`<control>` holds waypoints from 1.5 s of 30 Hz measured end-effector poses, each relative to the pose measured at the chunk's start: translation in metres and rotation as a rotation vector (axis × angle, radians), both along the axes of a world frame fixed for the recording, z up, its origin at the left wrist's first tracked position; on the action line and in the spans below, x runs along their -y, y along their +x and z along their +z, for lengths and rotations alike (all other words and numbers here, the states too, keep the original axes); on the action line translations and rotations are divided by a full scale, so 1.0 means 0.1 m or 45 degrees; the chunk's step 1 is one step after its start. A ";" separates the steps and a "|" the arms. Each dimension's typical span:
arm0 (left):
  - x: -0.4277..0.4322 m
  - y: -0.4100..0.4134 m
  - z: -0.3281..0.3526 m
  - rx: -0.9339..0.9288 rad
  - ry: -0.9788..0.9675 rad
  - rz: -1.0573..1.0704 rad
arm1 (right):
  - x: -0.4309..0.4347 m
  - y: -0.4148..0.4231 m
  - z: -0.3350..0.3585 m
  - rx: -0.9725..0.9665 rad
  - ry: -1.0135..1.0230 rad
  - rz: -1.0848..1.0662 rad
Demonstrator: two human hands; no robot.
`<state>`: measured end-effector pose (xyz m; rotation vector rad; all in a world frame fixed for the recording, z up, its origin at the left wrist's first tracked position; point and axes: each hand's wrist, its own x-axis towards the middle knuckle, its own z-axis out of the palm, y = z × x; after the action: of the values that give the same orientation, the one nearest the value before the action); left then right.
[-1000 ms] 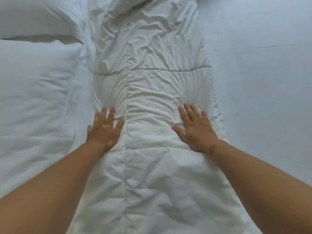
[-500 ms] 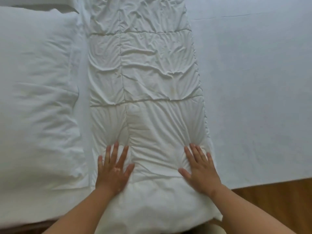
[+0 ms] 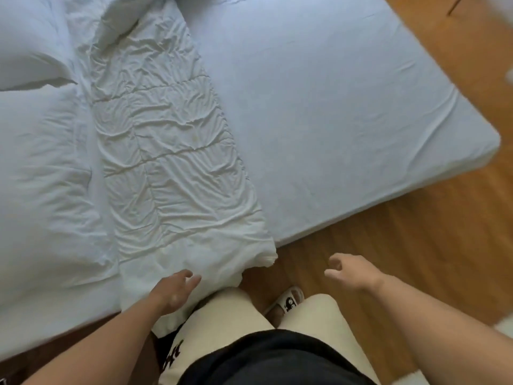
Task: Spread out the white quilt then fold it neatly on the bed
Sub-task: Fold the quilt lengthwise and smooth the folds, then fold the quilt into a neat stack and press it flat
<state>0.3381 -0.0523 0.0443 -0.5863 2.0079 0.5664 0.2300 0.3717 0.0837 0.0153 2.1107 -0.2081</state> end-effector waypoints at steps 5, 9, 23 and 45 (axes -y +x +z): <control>-0.62 0.02 0.33 -0.012 -0.004 -0.129 | -1.44 0.71 0.32 0.023 0.185 -0.348; -1.04 -0.09 0.46 0.003 -0.014 -0.163 | -1.93 1.22 0.25 0.044 0.115 -0.673; -3.24 -1.65 0.77 -0.057 0.082 -0.533 | -2.72 1.04 0.12 0.088 -0.318 -1.354; -7.85 -5.77 0.68 -0.107 0.170 -0.812 | -6.88 -1.13 0.32 0.021 -0.204 -1.721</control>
<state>-0.2394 0.7327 0.1120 0.1704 2.0674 0.3281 0.1167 1.0599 0.1153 1.3368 1.7256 -1.1390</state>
